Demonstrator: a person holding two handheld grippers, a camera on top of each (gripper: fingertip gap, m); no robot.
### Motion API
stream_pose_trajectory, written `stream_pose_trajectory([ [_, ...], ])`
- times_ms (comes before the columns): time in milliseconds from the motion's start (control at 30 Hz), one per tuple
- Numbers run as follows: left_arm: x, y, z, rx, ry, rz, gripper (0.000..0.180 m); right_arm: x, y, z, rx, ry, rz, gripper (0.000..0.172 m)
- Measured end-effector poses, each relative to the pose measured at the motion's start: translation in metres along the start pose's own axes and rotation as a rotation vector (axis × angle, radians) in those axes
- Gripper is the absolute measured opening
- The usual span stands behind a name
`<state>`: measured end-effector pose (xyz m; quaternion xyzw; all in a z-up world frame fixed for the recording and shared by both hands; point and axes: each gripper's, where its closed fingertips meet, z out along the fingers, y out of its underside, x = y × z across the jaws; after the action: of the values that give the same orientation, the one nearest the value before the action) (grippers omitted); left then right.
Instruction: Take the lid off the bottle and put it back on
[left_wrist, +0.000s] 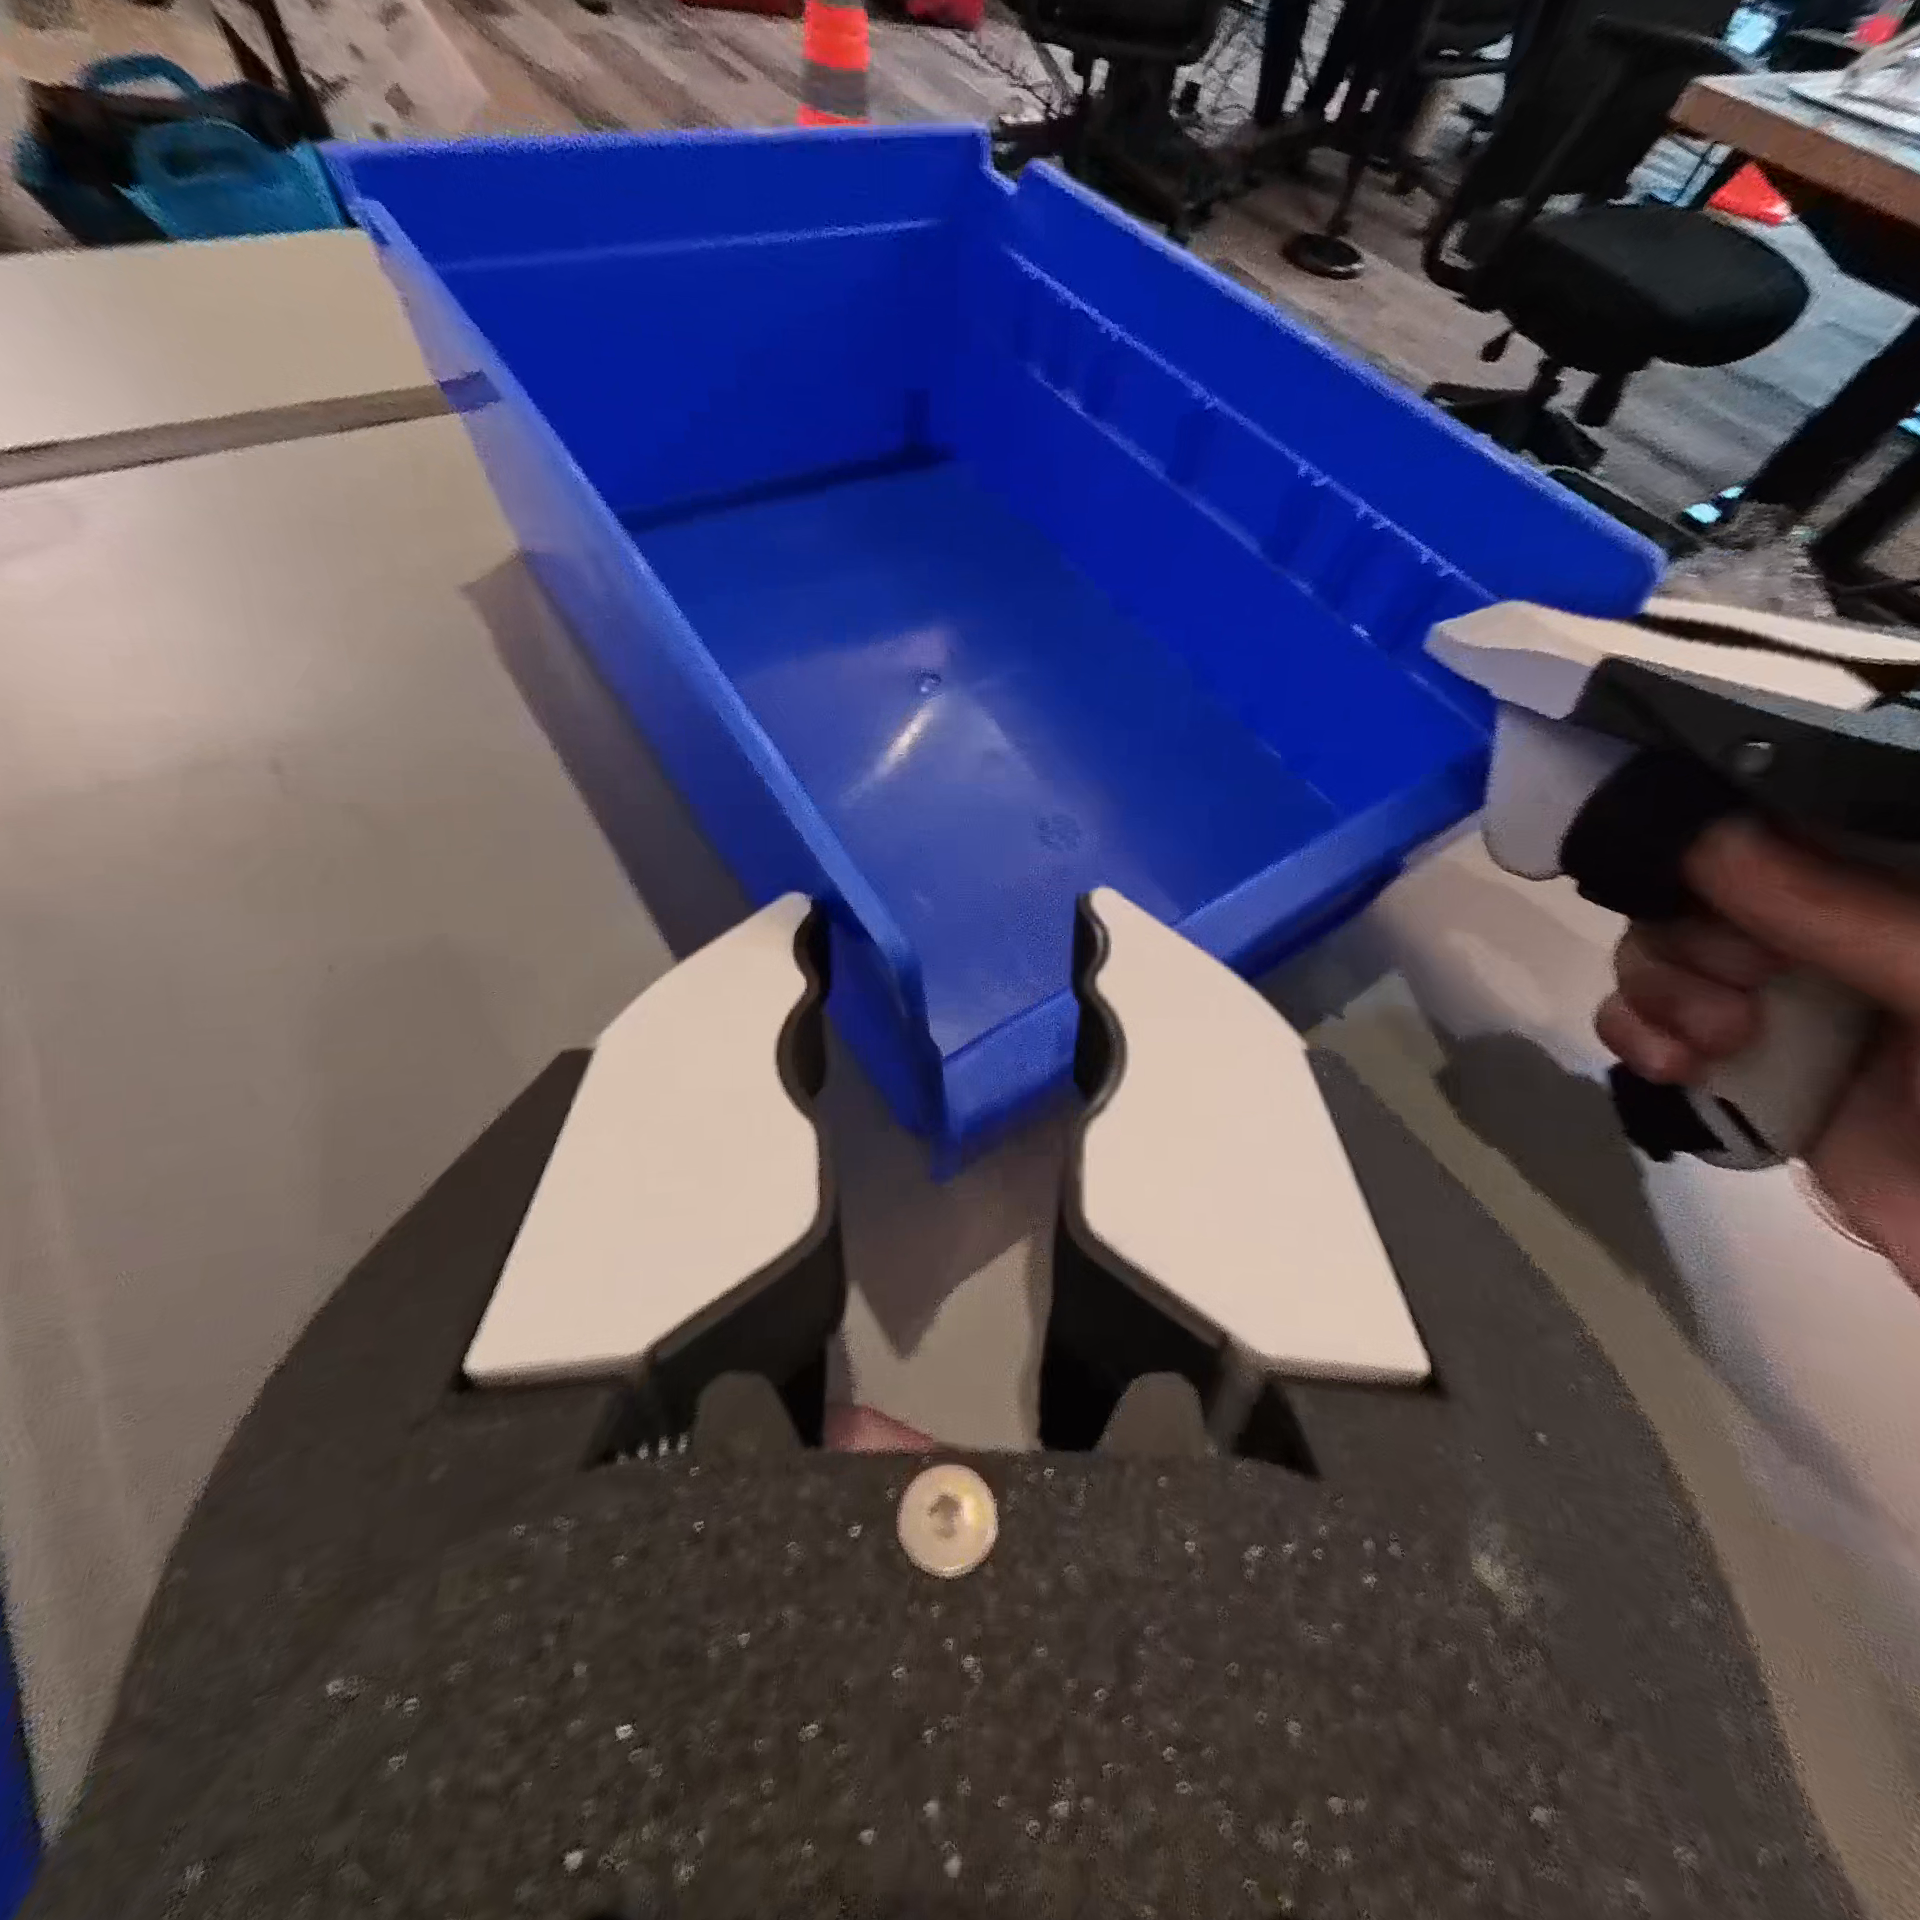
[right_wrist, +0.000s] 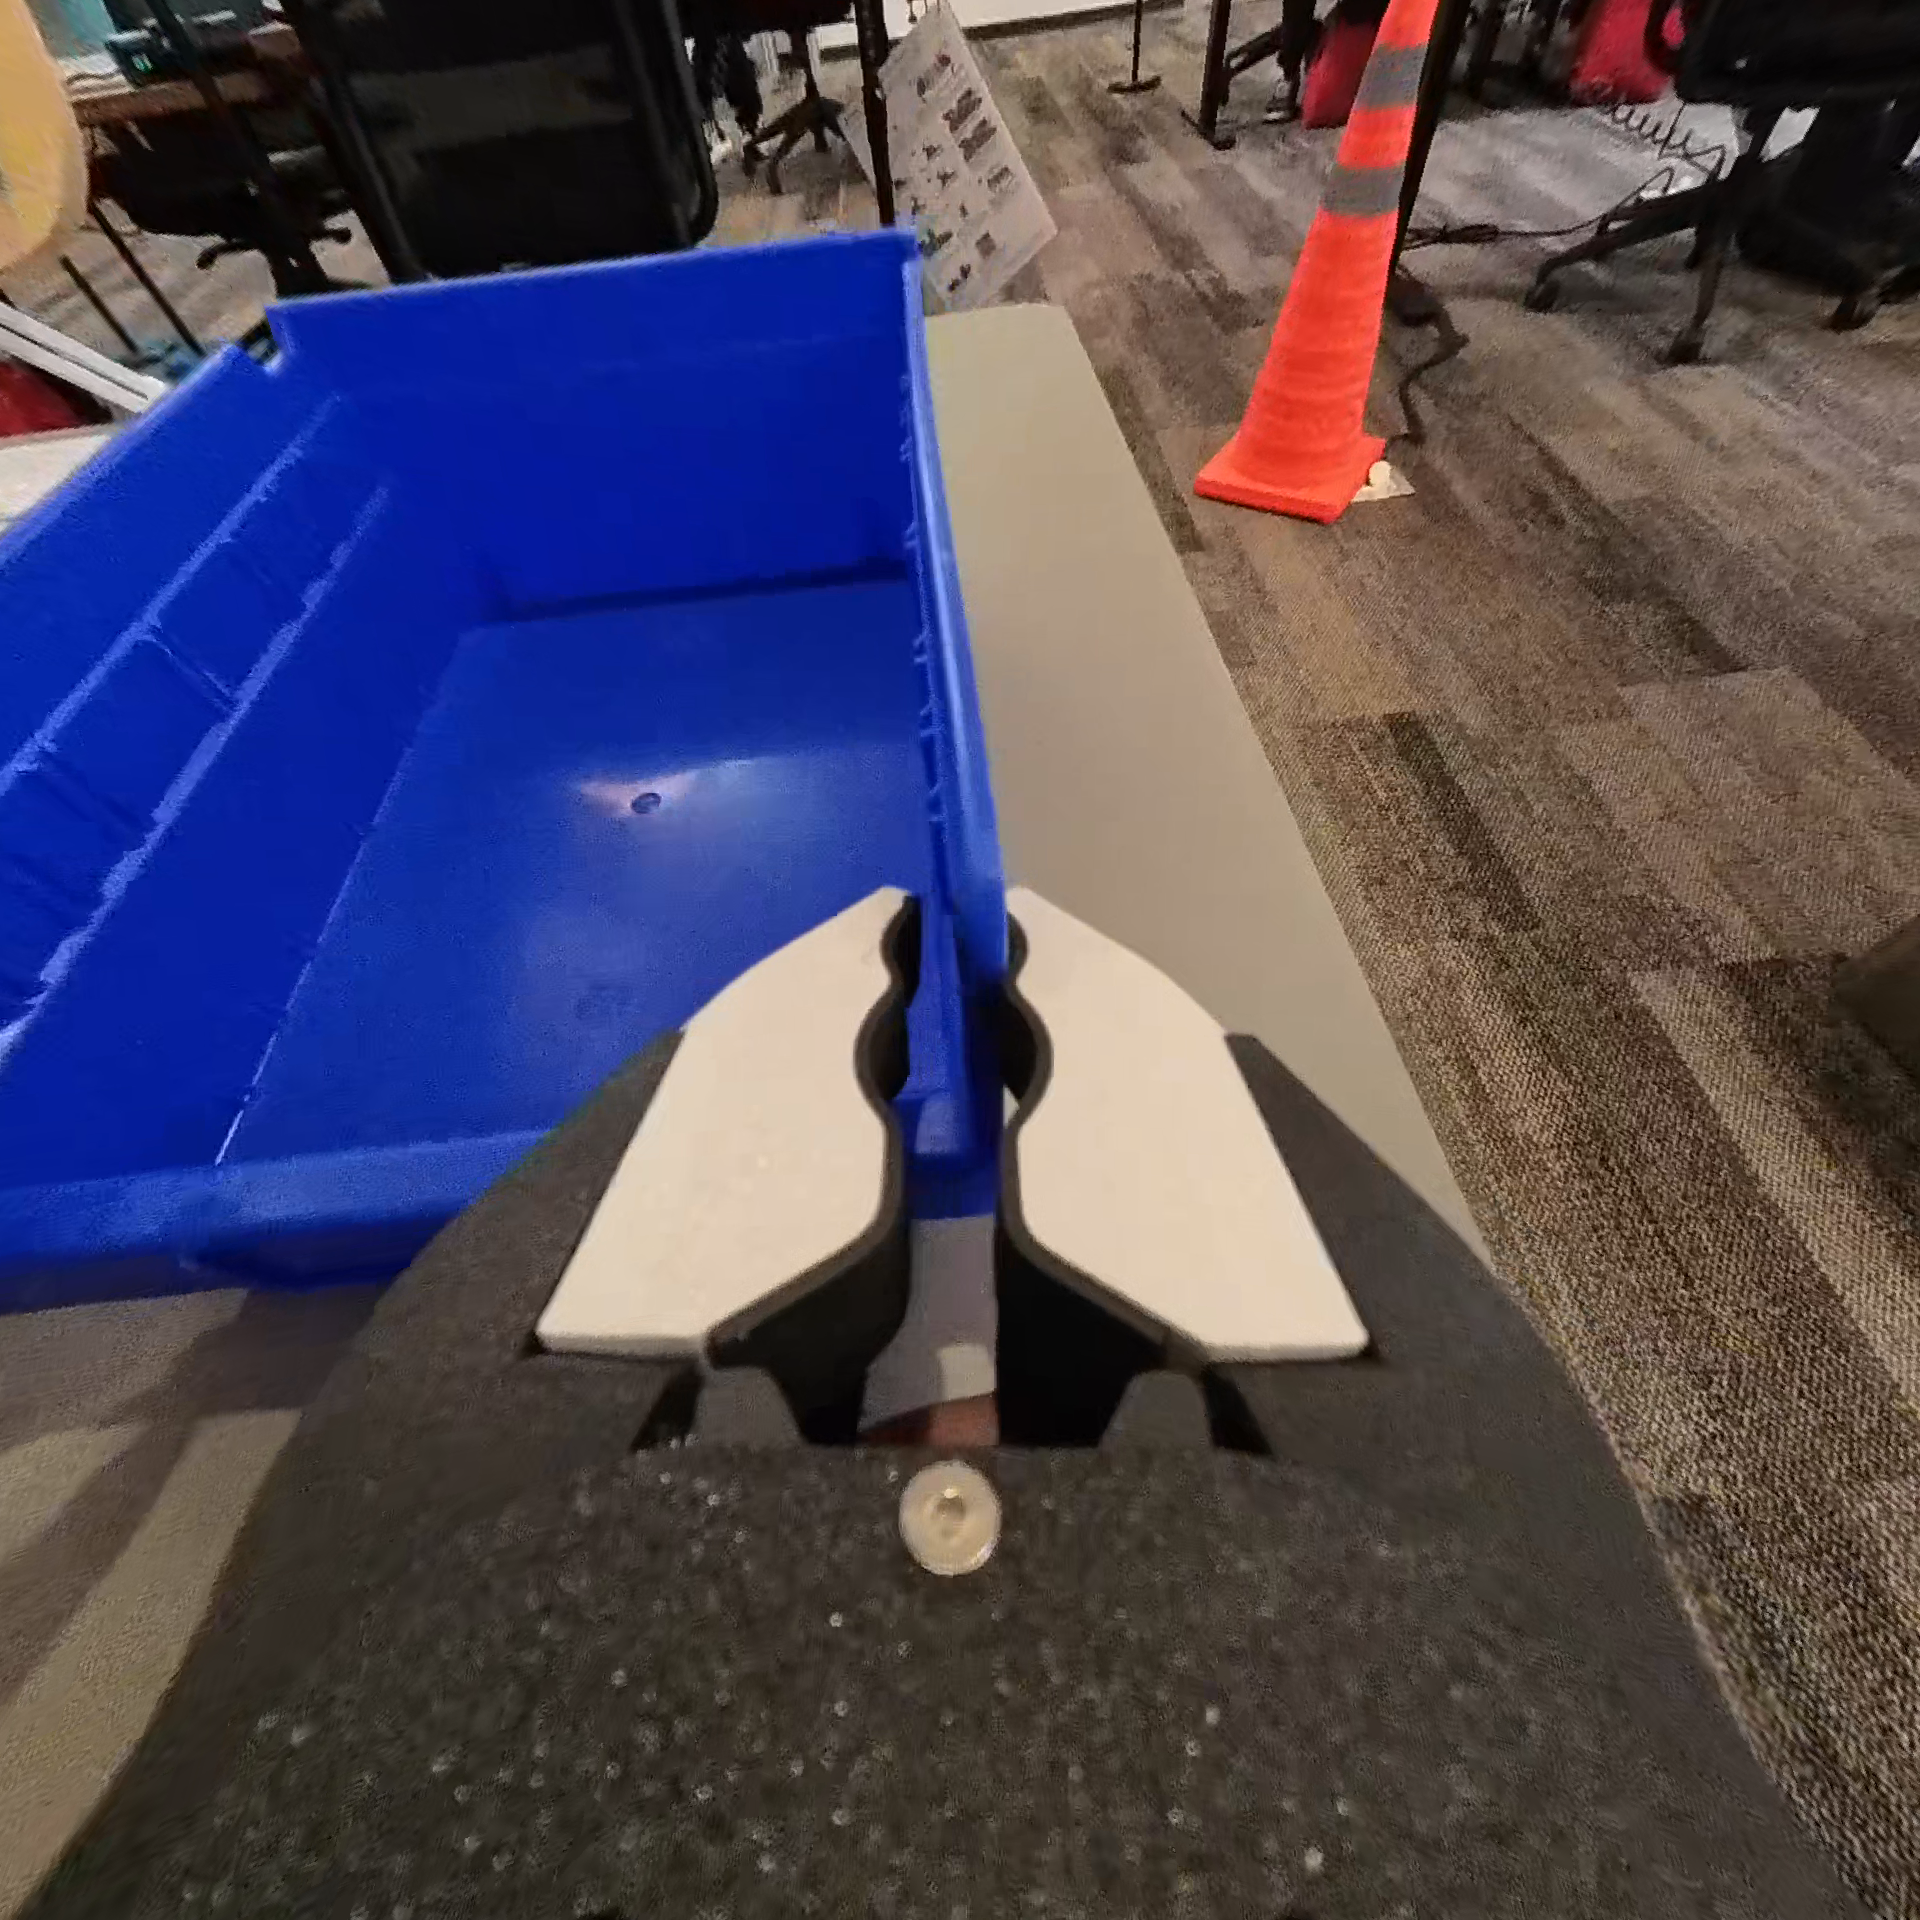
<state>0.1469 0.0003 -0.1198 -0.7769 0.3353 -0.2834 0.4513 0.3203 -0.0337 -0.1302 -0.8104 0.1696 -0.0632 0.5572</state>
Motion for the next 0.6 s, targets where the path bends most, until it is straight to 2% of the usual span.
stream_pose_trajectory([
  [67,0.002,-0.008,-0.013,-0.011,0.059,-0.018,0.053,-0.002,-0.005,-0.003,0.018,0.013,-0.026,0.025],
  [167,-0.004,-0.033,-0.060,0.048,0.124,0.014,0.060,0.000,-0.029,-0.018,0.091,0.109,-0.154,0.035],
  [233,-0.023,-0.048,-0.100,0.108,0.122,0.044,0.062,-0.007,-0.051,-0.031,0.165,0.152,-0.258,0.036],
  [333,-0.081,-0.051,-0.155,0.128,0.051,0.045,0.067,-0.046,-0.075,-0.044,0.205,0.085,-0.367,0.038],
  [433,-0.170,-0.033,-0.202,0.150,-0.173,0.060,0.067,-0.111,-0.089,-0.054,0.208,-0.073,-0.409,0.055],
  [533,-0.246,0.004,-0.233,0.129,-0.364,0.032,0.068,-0.213,-0.083,-0.067,0.179,-0.388,-0.378,0.067],
  [600,-0.272,0.031,-0.240,0.105,-0.408,0.008,0.068,-0.284,-0.069,-0.078,0.148,-0.618,-0.309,0.071],
])
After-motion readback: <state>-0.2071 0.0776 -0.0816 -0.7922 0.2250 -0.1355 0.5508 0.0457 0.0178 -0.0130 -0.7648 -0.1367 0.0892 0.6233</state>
